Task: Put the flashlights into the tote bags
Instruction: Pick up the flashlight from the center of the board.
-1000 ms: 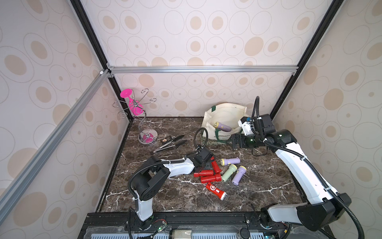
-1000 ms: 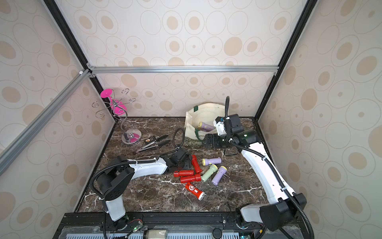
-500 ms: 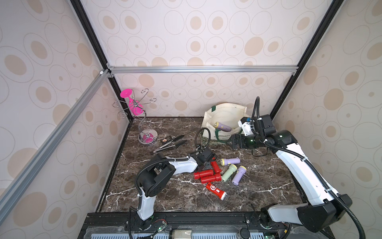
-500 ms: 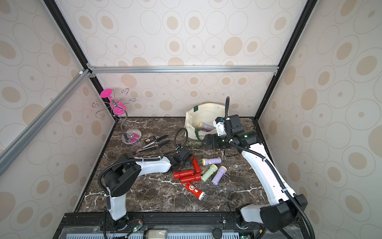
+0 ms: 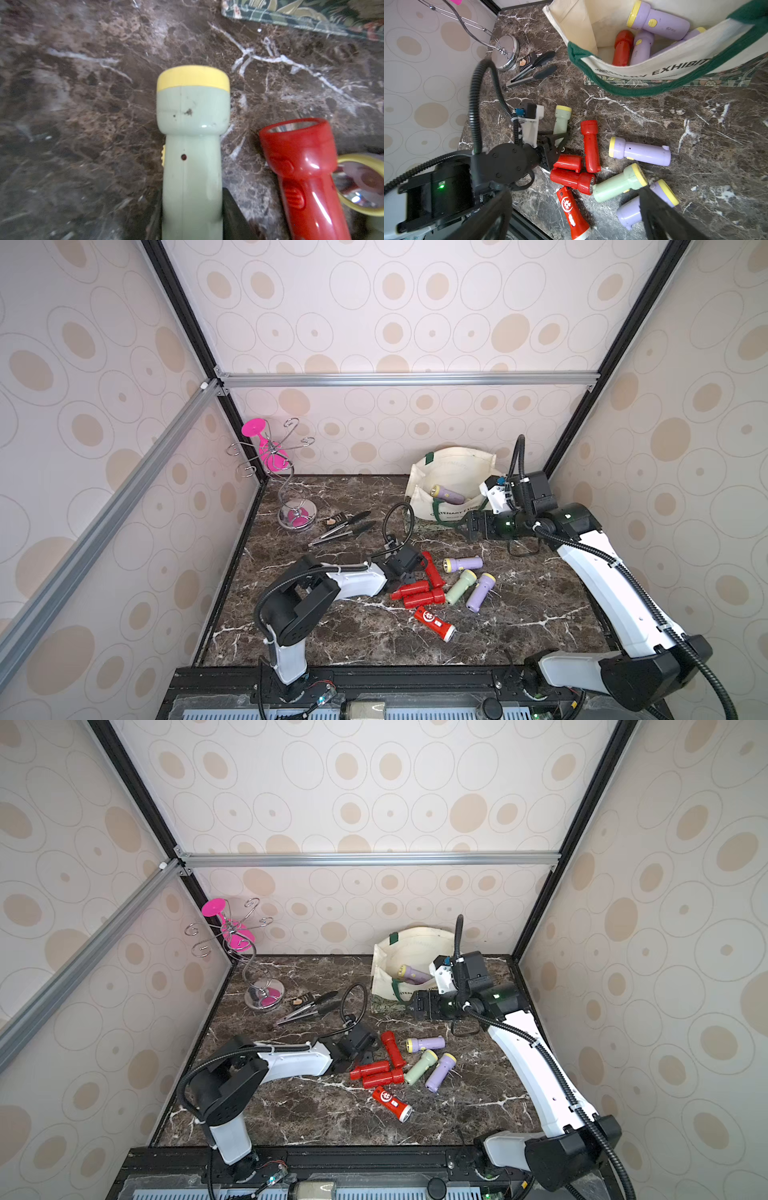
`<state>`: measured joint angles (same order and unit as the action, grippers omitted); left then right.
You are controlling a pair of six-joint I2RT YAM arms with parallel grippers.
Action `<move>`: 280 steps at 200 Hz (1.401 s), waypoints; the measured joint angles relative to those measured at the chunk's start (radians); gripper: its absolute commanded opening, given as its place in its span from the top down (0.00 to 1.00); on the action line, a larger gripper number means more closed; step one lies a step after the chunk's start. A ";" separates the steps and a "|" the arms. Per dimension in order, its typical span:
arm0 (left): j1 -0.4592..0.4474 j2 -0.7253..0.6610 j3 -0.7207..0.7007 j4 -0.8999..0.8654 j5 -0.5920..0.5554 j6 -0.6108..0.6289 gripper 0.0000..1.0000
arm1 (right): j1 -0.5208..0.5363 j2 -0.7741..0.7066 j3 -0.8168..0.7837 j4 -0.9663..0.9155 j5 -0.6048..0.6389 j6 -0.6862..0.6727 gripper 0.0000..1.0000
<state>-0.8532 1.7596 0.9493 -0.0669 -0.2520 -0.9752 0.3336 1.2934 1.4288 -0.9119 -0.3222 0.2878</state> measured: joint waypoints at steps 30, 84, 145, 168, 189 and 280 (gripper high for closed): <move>0.000 -0.150 -0.067 0.116 0.028 0.062 0.88 | 0.001 -0.005 -0.036 0.013 -0.045 0.017 0.05; -0.015 -0.333 -0.209 0.431 0.168 0.107 0.88 | 0.004 -0.005 -0.074 0.101 -0.179 0.052 0.05; -0.093 -0.375 -0.332 0.711 0.313 0.086 0.88 | 0.060 0.013 -0.134 0.237 -0.355 0.116 0.08; -0.133 -0.376 -0.332 0.770 0.334 0.084 0.88 | 0.080 0.026 -0.134 0.253 -0.360 0.129 0.09; -0.152 -0.378 -0.332 0.797 0.338 0.083 0.88 | 0.077 0.027 -0.134 0.261 -0.354 0.135 0.11; -0.169 -0.386 -0.332 0.831 0.335 0.083 0.89 | 0.079 0.039 -0.167 0.291 -0.360 0.167 0.18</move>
<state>-1.0222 1.3739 0.6174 0.7639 0.0826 -0.8925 0.4126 1.3319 1.2613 -0.6205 -0.6823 0.4553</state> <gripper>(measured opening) 0.377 0.837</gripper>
